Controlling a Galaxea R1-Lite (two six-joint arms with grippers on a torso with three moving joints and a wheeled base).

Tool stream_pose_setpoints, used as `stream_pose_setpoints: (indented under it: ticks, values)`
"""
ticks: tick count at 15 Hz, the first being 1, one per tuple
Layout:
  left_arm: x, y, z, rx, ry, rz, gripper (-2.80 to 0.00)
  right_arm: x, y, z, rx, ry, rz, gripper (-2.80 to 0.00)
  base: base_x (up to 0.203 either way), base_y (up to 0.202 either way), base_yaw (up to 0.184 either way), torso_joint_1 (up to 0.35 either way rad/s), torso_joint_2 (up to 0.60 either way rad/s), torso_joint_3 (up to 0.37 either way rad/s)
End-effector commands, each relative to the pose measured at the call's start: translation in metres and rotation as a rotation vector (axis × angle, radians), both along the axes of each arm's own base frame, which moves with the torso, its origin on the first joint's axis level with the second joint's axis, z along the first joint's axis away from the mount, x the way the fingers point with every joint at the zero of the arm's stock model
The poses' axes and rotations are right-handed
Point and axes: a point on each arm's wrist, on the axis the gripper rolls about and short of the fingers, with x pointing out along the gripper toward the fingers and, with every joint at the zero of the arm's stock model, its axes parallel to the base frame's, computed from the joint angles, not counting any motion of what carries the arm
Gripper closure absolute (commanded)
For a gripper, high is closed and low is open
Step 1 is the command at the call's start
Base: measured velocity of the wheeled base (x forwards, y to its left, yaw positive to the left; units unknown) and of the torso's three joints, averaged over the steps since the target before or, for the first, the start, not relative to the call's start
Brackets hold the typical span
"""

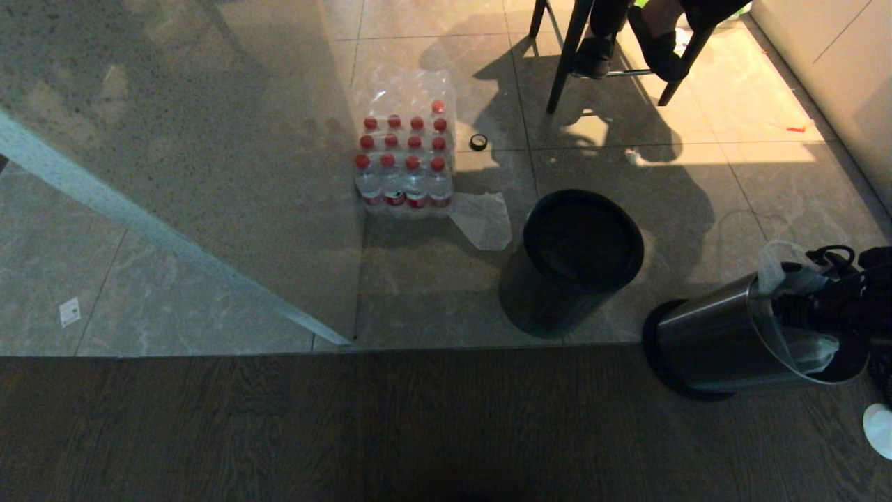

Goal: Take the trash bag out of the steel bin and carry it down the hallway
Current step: Pick up the trash bag

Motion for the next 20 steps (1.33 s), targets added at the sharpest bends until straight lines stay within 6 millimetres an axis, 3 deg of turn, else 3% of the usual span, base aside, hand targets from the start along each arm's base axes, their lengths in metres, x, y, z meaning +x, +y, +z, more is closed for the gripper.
stream_pose_setpoints:
  ticks: [1, 2, 10, 14, 17, 20]
  values:
    - [0.000, 0.000, 0.000, -0.001, 0.000, 0.000, 0.00, -0.001, 0.000, 0.000, 0.003, 0.000, 0.003, -2.80, 0.000, 0.000, 0.000, 0.000, 0.00, 0.000]
    - [0.000, 0.000, 0.000, -0.001, 0.000, 0.000, 0.00, -0.001, 0.000, -0.001, 0.004, 0.005, 0.004, 0.00, 0.000, 0.000, 0.000, 0.000, 0.00, 0.000]
    - [0.000, 0.000, 0.000, -0.001, 0.000, 0.000, 0.00, -0.001, 0.002, 0.000, -0.004, 0.005, 0.006, 0.00, 0.000, 0.000, 0.000, 0.000, 0.00, 0.000]
    - [0.000, 0.000, 0.000, -0.001, -0.002, 0.000, 0.00, -0.010, 0.008, 0.014, -0.008, -0.002, 0.007, 0.00, 0.000, 0.000, 0.000, 0.000, 0.00, 0.000]
    - [0.000, 0.000, 0.000, -0.001, 0.000, 0.000, 0.00, -0.029, 0.020, 0.044, -0.019, -0.025, 0.005, 0.00, 0.000, 0.000, 0.000, 0.000, 0.00, 0.000]
    - [0.000, 0.000, 0.000, -0.001, 0.000, 0.000, 0.00, -0.067, 0.040, 0.088, -0.037, -0.051, -0.002, 0.00, 0.000, 0.000, 0.000, 0.000, 0.00, 0.000]
